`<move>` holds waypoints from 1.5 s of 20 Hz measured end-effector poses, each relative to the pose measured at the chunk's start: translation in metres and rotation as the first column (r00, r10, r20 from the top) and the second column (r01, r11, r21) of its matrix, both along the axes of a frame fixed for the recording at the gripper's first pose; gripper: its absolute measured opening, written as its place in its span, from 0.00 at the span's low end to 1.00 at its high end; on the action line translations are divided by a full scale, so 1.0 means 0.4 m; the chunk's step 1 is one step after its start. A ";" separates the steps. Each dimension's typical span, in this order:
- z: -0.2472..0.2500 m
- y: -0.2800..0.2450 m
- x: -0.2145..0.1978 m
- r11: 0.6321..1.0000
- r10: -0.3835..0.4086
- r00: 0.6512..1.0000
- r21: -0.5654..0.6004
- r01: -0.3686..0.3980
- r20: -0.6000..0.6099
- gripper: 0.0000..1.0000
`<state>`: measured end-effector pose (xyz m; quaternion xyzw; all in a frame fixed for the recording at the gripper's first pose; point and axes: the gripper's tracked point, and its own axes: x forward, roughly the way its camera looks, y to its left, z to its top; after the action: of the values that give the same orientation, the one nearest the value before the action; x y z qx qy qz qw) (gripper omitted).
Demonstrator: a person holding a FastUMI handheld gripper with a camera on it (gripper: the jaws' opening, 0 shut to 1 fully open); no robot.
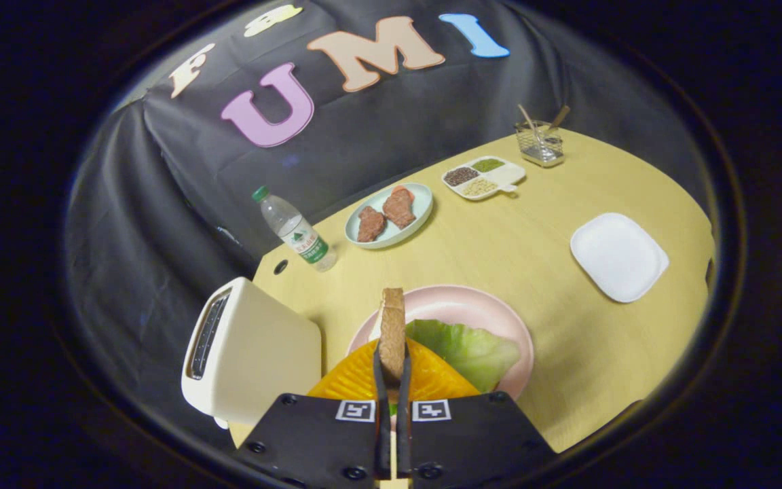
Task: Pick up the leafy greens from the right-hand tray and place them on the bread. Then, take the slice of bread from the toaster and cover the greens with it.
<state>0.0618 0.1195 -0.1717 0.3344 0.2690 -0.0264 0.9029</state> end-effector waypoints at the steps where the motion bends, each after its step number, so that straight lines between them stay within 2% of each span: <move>1: -0.011 -0.007 -0.005 1.000 -0.010 1.000 0.019 0.011 -0.004 0.06; 9: -0.091 -0.048 -0.037 0.988 -0.102 0.994 0.109 0.107 -0.050 0.08; 12: -0.129 -0.064 -0.039 0.986 -0.125 0.988 0.097 0.133 -0.089 0.14; 16: -0.205 -0.092 -0.076 0.988 -0.140 0.975 0.047 0.150 -0.175 0.41; 20: -0.187 -0.096 -0.059 0.988 -0.137 0.982 0.053 0.145 -0.133 0.66; 23: -0.171 -0.081 -0.059 0.992 -0.119 0.987 0.034 0.123 -0.112 0.79; 28: -0.077 -0.080 -0.072 0.995 -0.098 0.995 -0.035 0.097 -0.035 1.00; 30: -0.030 -0.086 -0.081 0.992 -0.091 0.996 -0.091 0.090 -0.009 1.00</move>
<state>0.0293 0.0852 -0.1839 0.3048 0.2579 -0.0815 0.9132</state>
